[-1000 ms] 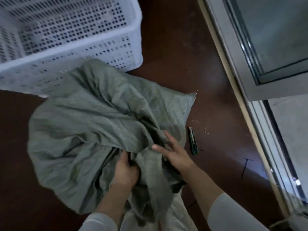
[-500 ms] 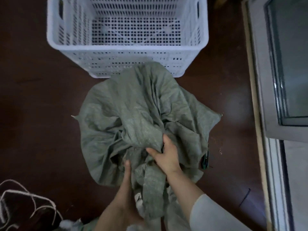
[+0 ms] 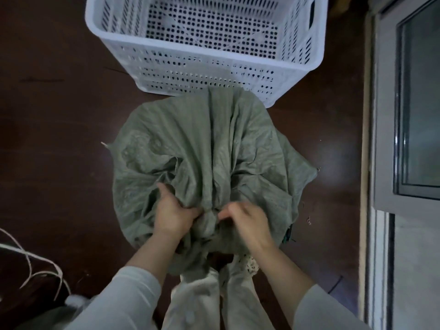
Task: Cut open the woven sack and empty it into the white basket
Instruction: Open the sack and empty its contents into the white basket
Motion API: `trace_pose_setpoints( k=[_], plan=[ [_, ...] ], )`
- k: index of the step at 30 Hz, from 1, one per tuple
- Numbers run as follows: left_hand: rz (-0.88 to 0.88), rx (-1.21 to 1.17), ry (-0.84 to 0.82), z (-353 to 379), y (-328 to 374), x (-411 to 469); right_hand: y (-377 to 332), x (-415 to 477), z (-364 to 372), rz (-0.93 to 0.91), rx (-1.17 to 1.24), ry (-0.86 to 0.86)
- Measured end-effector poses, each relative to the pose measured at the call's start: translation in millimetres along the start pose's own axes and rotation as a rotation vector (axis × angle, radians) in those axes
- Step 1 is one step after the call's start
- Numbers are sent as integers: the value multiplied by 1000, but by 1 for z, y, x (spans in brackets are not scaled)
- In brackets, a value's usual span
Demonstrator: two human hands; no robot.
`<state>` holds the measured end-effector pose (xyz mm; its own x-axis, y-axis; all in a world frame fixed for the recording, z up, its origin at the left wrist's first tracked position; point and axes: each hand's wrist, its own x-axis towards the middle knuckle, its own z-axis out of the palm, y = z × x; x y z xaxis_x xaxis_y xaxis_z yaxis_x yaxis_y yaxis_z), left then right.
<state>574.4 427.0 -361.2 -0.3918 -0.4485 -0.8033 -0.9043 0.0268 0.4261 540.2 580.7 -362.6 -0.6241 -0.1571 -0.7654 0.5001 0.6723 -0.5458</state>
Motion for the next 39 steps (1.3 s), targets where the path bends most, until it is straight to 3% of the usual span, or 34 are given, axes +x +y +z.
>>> trace_pose_setpoints(
  k=[2, 4, 5, 7, 10, 14, 17, 22, 26, 29, 34, 39],
  plan=[
    [195, 444, 23, -7, -4, 5, -2, 15, -12, 13, 45, 173],
    [287, 799, 68, -12, -6, 8, -13, 32, -20, -31, 22, 179],
    [304, 851, 79, -13, -5, 8, -22, 42, -22, -50, -8, 148],
    [297, 772, 116, -14, -1, 7, -38, 67, -20, -76, -99, 120],
    [301, 586, 154, -12, -4, 15, -60, 109, -20, -55, -130, 217],
    [266, 593, -11, -8, -3, 42, -69, 154, -42, 48, -246, 328],
    [207, 576, -98, -3, 2, 70, -57, 176, -61, 63, -286, 320],
    [222, 608, -185, 5, -1, 107, -40, 202, -72, -46, -223, 207],
    [218, 517, -251, 10, -14, 121, -30, 199, -56, -163, -261, 223],
    [122, 488, -215, 11, -20, 117, -25, 189, -54, -128, -188, 182],
    [60, 462, -44, 6, -14, 97, -28, 162, -66, 5, 126, 284],
    [8, 316, 93, 1, 6, 68, -43, 120, -85, -57, 230, 358]
  ],
)
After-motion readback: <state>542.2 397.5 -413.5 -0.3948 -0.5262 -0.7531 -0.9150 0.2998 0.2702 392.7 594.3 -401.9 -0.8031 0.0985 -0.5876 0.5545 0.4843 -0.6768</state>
